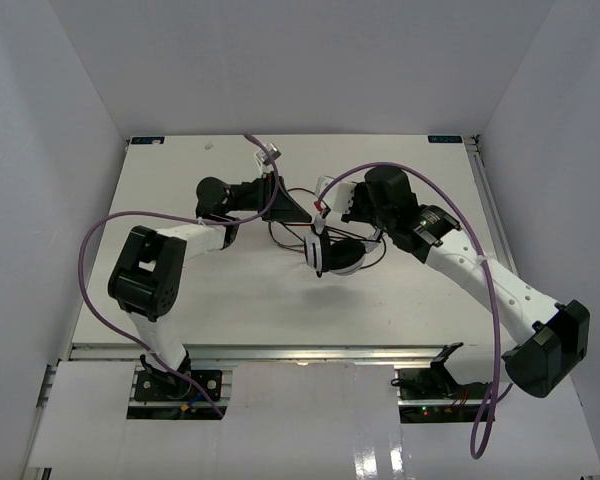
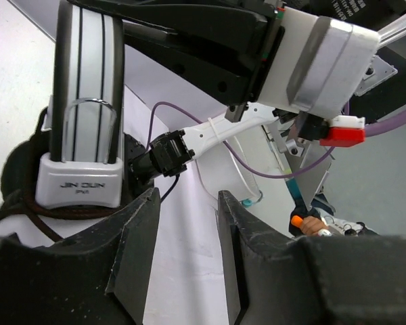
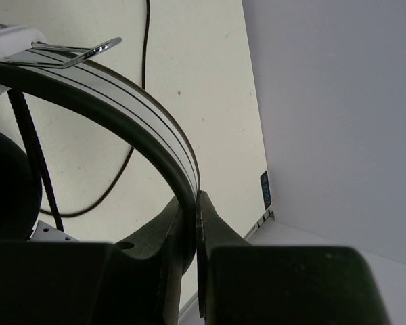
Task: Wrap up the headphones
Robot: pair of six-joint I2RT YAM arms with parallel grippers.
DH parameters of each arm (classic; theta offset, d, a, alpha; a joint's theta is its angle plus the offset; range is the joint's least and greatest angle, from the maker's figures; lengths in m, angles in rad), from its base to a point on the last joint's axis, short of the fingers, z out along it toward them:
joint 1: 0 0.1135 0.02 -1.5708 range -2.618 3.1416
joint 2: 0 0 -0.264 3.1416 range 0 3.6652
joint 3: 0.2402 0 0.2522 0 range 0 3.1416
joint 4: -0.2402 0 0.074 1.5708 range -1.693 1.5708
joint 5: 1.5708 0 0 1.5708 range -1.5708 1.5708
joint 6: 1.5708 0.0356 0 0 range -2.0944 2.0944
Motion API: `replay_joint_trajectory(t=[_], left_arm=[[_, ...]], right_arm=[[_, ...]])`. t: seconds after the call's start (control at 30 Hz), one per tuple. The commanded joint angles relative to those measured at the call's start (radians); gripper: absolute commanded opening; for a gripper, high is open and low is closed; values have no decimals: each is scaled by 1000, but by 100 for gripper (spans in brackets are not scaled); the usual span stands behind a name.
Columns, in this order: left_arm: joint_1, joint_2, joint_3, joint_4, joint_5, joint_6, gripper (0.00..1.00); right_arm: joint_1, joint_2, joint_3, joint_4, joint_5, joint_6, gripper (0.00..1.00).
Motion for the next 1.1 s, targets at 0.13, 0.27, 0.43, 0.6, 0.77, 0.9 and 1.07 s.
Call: replay_joint_trajectory(t=[0.13,0.27,0.43,0.6,0.77,0.9,1.07], left_arm=[[-4,-177,-74,75,17,224,51],[-4,-242,-136,-52,21,358,44],[-4,-304,-177,-87,-34,425,39],[-40,-411,-142,-337,-212,623,32],[-89,-487,-126,-465,-426,740,29],[-127,-541,-139,-508,-623,772,27],[-171,-598,-141,-597,-910,822,27]], right_arm=[[-11,1,49,56,19,53,8],[-23,25,92,6,-25,102,8],[-25,63,116,-2,-4,139,8],[-27,75,132,37,35,174,8],[-15,70,120,94,83,203,8],[8,49,73,172,171,196,8],[15,13,48,246,281,128,8]])
